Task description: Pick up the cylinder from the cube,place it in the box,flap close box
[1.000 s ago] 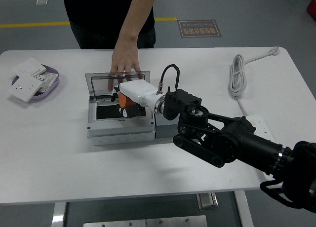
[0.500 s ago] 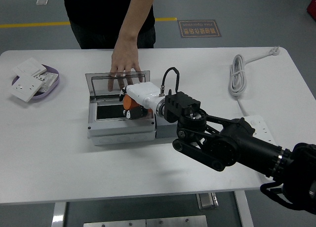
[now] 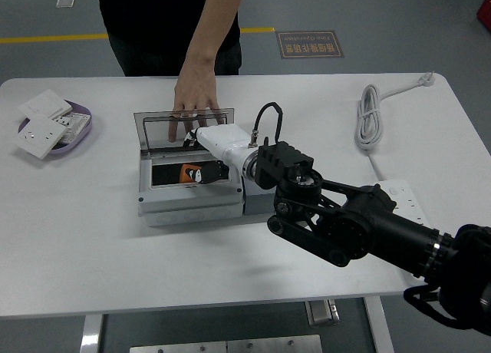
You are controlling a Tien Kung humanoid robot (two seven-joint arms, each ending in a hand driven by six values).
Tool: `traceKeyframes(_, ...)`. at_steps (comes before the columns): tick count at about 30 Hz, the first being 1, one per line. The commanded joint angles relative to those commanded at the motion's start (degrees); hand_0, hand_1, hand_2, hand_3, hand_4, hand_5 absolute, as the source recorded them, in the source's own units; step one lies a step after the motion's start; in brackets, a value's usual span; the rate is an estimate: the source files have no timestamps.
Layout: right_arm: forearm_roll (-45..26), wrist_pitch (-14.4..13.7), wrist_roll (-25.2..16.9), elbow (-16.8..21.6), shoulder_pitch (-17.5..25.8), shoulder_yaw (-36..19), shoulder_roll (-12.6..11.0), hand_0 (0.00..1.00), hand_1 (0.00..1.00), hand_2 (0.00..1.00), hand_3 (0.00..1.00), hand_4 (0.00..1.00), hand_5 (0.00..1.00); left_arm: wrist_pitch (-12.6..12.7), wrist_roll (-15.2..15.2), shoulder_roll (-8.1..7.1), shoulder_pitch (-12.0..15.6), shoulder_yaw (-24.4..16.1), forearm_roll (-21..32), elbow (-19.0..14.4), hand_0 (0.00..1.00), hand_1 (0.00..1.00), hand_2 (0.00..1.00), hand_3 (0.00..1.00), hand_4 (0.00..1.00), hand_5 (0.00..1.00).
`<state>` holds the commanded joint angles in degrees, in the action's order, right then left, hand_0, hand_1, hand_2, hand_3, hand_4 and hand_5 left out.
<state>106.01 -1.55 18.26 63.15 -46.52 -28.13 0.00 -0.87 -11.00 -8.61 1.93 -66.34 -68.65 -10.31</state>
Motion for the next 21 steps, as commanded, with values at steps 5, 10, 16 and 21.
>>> traceKeyframes(5,-2.3,0.0,-0.4,1.8,1.0,-1.6,0.0,0.769,0.707,0.739,0.773,0.712,0.378,0.0,0.0,0.19,0.4,0.1,0.0,0.0,0.599,0.578,0.591,0.583,0.643,0.201)
traceKeyframes(10,-6.5,1.3,-0.4,4.5,2.0,-3.7,0.0,0.762,0.699,0.729,0.767,0.715,0.376,0.0,0.1,0.43,0.6,0.3,0.2,0.0,0.599,0.578,0.591,0.583,0.643,0.202)
traceKeyframes(16,-13.5,3.6,-0.2,9.0,2.5,-6.9,-2.5,0.742,0.690,0.724,0.764,0.717,0.373,0.0,0.1,0.60,0.7,0.2,0.0,0.0,0.598,0.578,0.591,0.582,0.642,0.201)
traceKeyframes(21,-17.6,4.2,-0.4,11.3,1.5,-9.4,-4.9,0.724,0.679,0.712,0.755,0.717,0.374,0.0,0.1,0.66,0.8,0.2,-0.1,0.0,0.599,0.578,0.590,0.583,0.641,0.201)
